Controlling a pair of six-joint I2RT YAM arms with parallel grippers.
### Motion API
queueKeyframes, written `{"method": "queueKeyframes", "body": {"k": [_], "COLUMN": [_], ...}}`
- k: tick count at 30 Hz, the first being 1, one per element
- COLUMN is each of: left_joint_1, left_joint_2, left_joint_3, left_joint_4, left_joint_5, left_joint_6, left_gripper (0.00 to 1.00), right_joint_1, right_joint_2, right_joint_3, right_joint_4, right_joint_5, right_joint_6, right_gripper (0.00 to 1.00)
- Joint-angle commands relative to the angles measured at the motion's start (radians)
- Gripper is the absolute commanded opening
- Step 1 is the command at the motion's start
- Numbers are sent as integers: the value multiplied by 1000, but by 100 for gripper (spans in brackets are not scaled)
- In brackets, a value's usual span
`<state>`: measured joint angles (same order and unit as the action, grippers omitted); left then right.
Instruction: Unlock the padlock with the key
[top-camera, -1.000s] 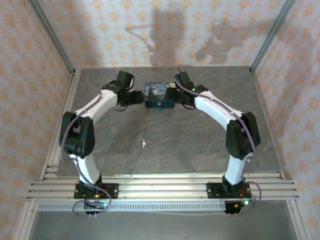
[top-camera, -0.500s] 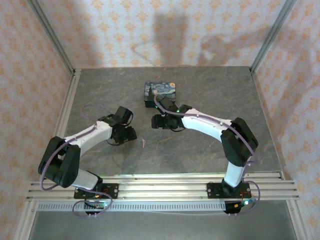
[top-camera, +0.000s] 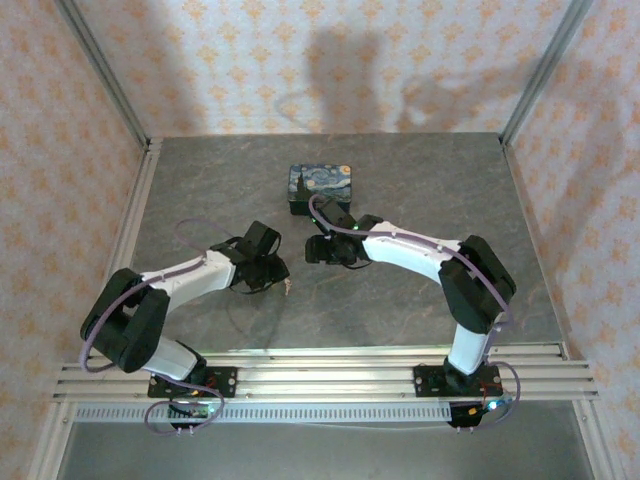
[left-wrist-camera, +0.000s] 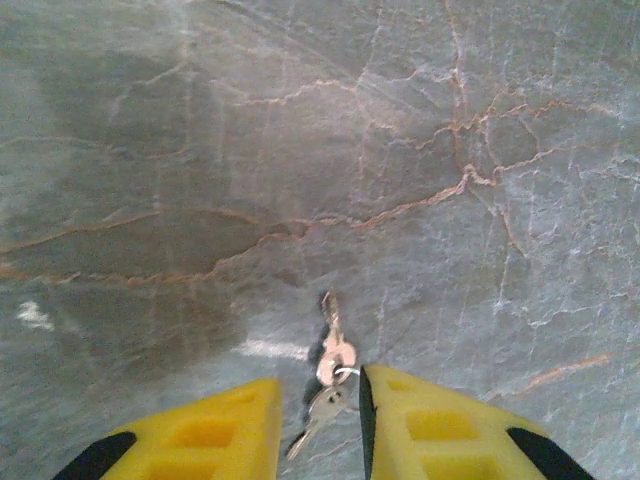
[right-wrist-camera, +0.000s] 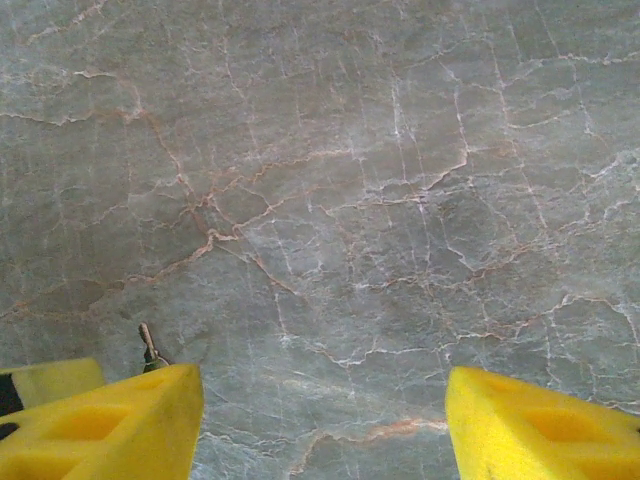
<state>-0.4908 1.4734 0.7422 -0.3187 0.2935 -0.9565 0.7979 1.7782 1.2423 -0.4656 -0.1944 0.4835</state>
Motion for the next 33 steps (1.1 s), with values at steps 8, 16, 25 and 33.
{"method": "queueKeyframes", "body": {"k": [8,16,25,33], "left_joint_1": [-11,-12,-29,-36], "left_joint_2": [54,72,86,115], "left_joint_3": [-14,-18,-11,-6], "left_joint_4": [45,53,64,79], "left_joint_5": [3,6,13,19], "left_joint_6": [-57,-60,-72,-74], "left_gripper": [27,27,27,26], "right_joint_1": [7,7,7,7], "right_joint_2": [-25,-22,-18,-18], "right_joint_3": [-26,-23,-23,-23], "right_joint_4": [8,7,4,0], "right_joint_5": [38,40,43,46], "right_joint_6": [1,-5,-3,-6], "right_gripper": [65,65,65,65]}}
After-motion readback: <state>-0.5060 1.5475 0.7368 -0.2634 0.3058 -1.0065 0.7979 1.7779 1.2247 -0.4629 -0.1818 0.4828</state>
